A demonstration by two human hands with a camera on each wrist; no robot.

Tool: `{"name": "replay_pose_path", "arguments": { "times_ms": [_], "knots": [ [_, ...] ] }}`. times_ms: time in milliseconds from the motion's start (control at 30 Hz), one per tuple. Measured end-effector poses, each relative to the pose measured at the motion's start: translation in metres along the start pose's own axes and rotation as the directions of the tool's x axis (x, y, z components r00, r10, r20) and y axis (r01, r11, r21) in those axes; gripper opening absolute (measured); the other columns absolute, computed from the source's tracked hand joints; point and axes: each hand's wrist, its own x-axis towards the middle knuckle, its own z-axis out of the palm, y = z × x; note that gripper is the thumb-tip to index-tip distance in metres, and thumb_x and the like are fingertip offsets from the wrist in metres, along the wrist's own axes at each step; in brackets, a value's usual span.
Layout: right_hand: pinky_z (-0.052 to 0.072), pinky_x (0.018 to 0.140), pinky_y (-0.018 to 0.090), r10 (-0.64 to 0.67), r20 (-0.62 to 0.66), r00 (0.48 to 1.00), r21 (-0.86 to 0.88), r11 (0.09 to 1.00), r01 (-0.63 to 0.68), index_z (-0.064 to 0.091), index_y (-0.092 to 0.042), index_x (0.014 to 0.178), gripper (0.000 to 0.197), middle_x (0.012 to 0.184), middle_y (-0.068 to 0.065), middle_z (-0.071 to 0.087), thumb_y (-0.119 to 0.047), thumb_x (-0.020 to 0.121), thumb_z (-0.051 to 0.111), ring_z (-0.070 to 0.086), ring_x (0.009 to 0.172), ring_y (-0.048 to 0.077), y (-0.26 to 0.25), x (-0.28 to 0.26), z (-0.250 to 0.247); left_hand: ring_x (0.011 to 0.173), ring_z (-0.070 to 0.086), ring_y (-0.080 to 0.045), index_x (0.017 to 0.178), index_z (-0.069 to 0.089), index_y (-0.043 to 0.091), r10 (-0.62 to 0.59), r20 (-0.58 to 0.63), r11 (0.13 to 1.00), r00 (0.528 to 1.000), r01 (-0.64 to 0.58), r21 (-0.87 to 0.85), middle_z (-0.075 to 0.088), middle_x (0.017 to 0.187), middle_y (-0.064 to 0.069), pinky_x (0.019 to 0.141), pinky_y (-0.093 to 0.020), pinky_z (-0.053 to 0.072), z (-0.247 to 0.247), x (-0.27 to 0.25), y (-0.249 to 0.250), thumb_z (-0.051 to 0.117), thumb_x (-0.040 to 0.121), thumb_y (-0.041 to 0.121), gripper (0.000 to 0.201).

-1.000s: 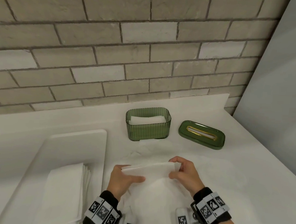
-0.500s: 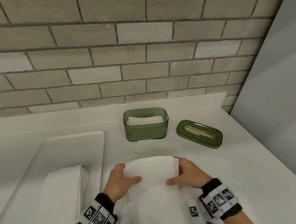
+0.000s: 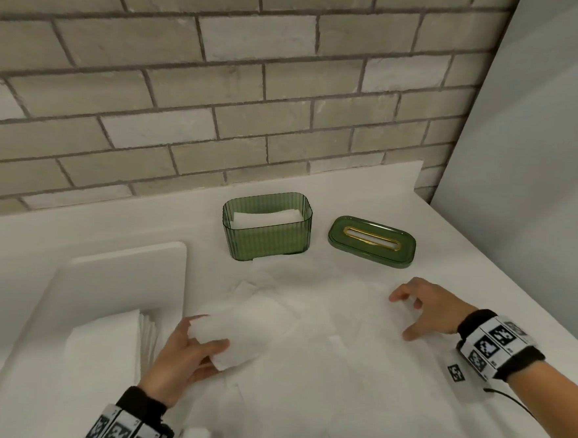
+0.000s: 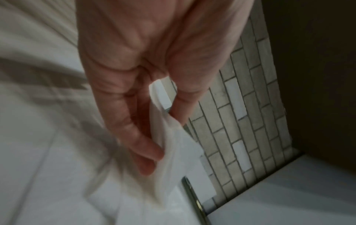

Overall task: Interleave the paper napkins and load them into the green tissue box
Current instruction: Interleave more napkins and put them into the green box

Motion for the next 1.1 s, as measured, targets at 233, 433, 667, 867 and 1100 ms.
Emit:
{"name": "replay_pose_path", "arguments": {
  "times_ms": [233, 433, 667, 867, 1100],
  "knots": [
    [0.039, 0.084, 0.021, -0.193, 0.039, 0.98, -0.136, 0.971, 0.197, 0.055, -0.046, 0.119, 0.06, 0.113, -0.008, 0.044, -0.023, 0.07, 0.082, 0.044, 0.09, 0.003, -0.027, -0.009, 0.007, 0.113, 0.061, -0.033, 0.133, 0.043, 0.042, 0.106, 0.029, 0.992, 0.994, -0.108, 0.072, 0.057, 0.128, -0.007, 0.067, -0.037, 0.061, 0.006, -0.005, 0.0, 0.083, 0.055, 0.004, 0.095],
    [0.046, 0.085, 0.033, -0.18, 0.162, 0.97, -0.363, 0.903, 0.228, 0.05, -0.046, 0.121, 0.068, 0.118, -0.004, 0.031, -0.025, 0.065, 0.083, 0.044, 0.1, 0.018, -0.056, -0.004, 0.016, 0.109, 0.068, -0.024, 0.131, 0.054, 0.047, 0.144, 0.301, 0.976, 0.943, -0.185, 0.112, 0.066, 0.125, 0.003, 0.084, -0.048, 0.06, 0.024, -0.021, 0.016, 0.076, 0.071, -0.013, 0.087],
    [0.049, 0.081, 0.035, -0.217, 0.162, 0.963, -0.409, 0.873, 0.266, 0.057, -0.029, 0.081, 0.031, 0.111, -0.006, 0.045, -0.031, 0.065, 0.083, 0.05, 0.099, 0.016, -0.067, 0.002, 0.017, 0.103, 0.071, -0.021, 0.113, 0.075, 0.021, 0.007, 0.361, 0.956, 0.933, -0.112, 0.271, 0.073, 0.115, 0.003, 0.086, -0.041, 0.06, 0.033, -0.024, 0.005, 0.061, 0.085, -0.014, 0.047],
    [0.041, 0.067, 0.017, -0.457, -0.042, 0.889, -0.041, 0.889, 0.455, 0.062, -0.03, 0.073, 0.021, 0.069, -0.015, 0.057, -0.032, 0.073, 0.083, 0.053, 0.068, 0.002, -0.1, -0.021, -0.018, 0.109, 0.068, -0.014, 0.112, 0.075, 0.018, 0.186, 0.209, 0.963, 0.96, -0.22, 0.155, 0.073, 0.116, 0.002, 0.085, -0.023, 0.056, 0.041, -0.021, -0.006, 0.078, 0.072, -0.012, 0.05],
    [0.057, 0.059, 0.023, -0.377, -0.539, 0.753, 0.736, 0.223, 0.639, 0.061, -0.007, 0.103, 0.037, 0.093, 0.015, 0.073, 0.005, 0.07, 0.072, 0.071, 0.069, 0.015, -0.146, -0.064, -0.056, 0.113, 0.067, -0.016, 0.121, 0.071, 0.015, 0.315, 0.125, 0.948, 0.941, -0.319, 0.014, 0.072, 0.121, 0.001, 0.091, -0.027, 0.056, 0.05, -0.019, -0.001, 0.076, 0.075, -0.012, 0.053]
  ]
}}
